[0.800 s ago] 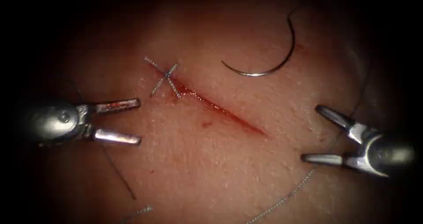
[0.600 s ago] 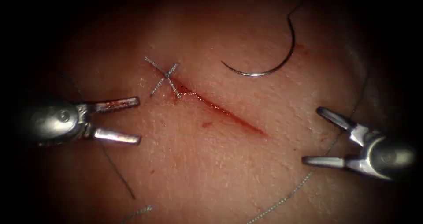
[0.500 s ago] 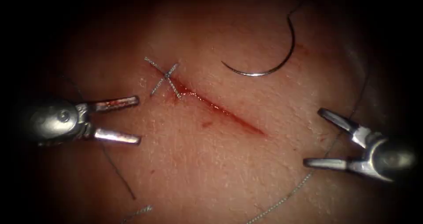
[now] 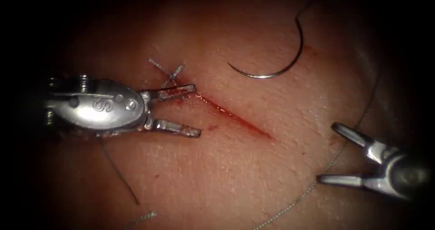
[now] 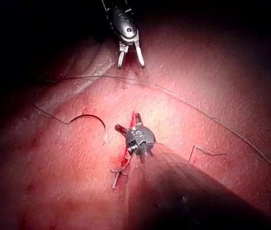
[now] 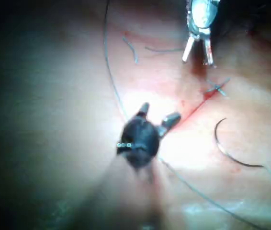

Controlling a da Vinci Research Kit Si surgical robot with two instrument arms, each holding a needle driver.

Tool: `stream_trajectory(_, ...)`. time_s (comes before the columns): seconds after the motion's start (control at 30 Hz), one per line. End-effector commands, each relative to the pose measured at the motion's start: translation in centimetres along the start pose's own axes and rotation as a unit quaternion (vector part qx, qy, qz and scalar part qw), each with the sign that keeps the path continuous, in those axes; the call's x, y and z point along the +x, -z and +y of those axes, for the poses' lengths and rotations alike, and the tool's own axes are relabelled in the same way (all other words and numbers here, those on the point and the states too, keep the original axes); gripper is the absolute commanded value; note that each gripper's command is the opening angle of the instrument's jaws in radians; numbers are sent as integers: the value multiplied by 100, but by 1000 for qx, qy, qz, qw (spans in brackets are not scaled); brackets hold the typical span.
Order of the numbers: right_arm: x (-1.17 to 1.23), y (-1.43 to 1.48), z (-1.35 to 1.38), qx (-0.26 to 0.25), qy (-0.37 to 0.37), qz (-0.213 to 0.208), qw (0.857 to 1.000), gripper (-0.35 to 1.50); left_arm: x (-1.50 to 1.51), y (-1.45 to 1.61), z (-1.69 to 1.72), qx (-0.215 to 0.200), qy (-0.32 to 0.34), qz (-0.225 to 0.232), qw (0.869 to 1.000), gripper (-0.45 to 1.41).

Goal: Wound Closure

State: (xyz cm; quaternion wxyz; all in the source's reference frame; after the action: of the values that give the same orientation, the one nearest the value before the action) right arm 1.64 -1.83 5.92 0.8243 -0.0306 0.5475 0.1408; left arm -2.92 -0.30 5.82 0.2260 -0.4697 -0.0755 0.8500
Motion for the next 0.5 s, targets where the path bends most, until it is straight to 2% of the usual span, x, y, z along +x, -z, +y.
stream_trajectory(0.03,-3,-5,-8,1,-1,1,1000,103,-1,-15,-1,3,3,-2,1000,34)
stream_trajectory(0.2,-3,-4,-9,4,-1,0,1000,101,4,-52,-19,5,6,-2,1000,49)
stream_trajectory(0.33,-2,-4,-10,3,2,-2,1000,99,-1,-72,-27,5,2,-12,1000,49)
stream_trajectory(0.5,-2,-6,-11,3,2,-2,1000,99,-14,-96,-35,3,-6,-50,999,45)
